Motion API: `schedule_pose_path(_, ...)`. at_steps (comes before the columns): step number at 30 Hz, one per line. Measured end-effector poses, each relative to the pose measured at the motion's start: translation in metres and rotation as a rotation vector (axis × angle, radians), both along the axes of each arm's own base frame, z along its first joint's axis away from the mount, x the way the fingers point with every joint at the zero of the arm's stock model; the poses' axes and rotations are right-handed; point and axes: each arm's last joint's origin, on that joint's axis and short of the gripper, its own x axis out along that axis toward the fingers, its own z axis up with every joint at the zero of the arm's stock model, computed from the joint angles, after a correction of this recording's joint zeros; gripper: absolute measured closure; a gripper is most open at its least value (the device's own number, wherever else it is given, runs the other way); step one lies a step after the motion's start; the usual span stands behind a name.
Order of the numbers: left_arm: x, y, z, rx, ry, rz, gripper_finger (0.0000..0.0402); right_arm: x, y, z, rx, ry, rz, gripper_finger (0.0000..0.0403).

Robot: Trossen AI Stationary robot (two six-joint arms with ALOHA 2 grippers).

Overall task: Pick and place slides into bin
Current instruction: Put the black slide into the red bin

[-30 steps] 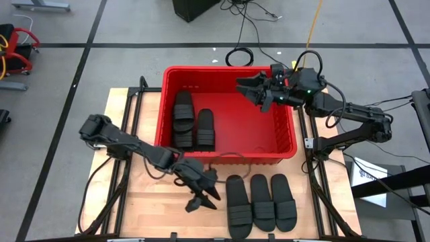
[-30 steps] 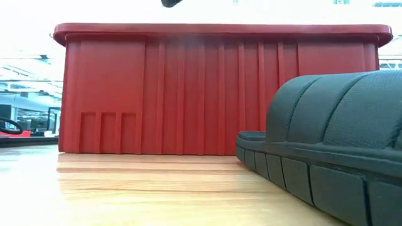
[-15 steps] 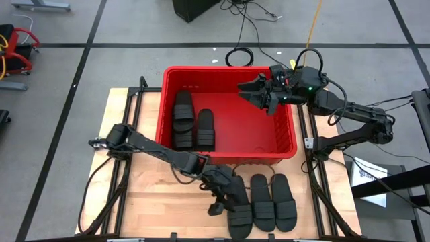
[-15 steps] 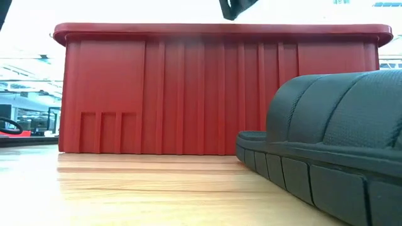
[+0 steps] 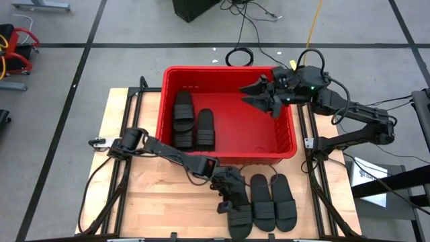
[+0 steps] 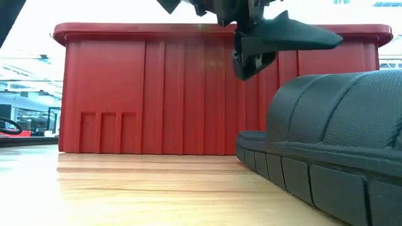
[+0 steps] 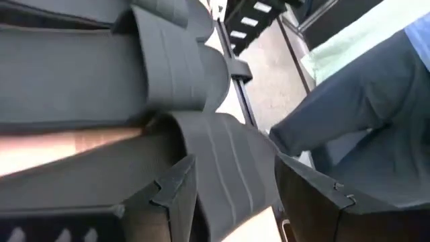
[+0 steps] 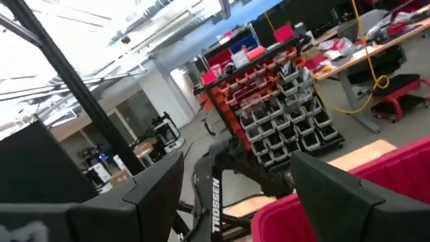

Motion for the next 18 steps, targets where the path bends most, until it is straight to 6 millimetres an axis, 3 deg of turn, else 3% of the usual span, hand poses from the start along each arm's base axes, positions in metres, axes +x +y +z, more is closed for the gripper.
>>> schedule_pose_path(8, 0.002, -0.005, -0.012, 0.01, 0.034, 0.034, 0.0208, -0.009, 0.003, 0.002, -0.019, 0.014, 0.019, 0.0138)
schedule_pose_path(13, 0.005, -0.006, -0.031, -0.02, 0.091, 0.044, 0.0208, -0.015, 0.005, 0.005, -0.038, -0.001, 0.017, 0.0138)
schedule_pose_path(18, 0.006, -0.008, -0.031, -0.07, 0.095, 0.017, 0.0208, -0.018, 0.005, 0.006, -0.041, 0.001, 0.016, 0.0138)
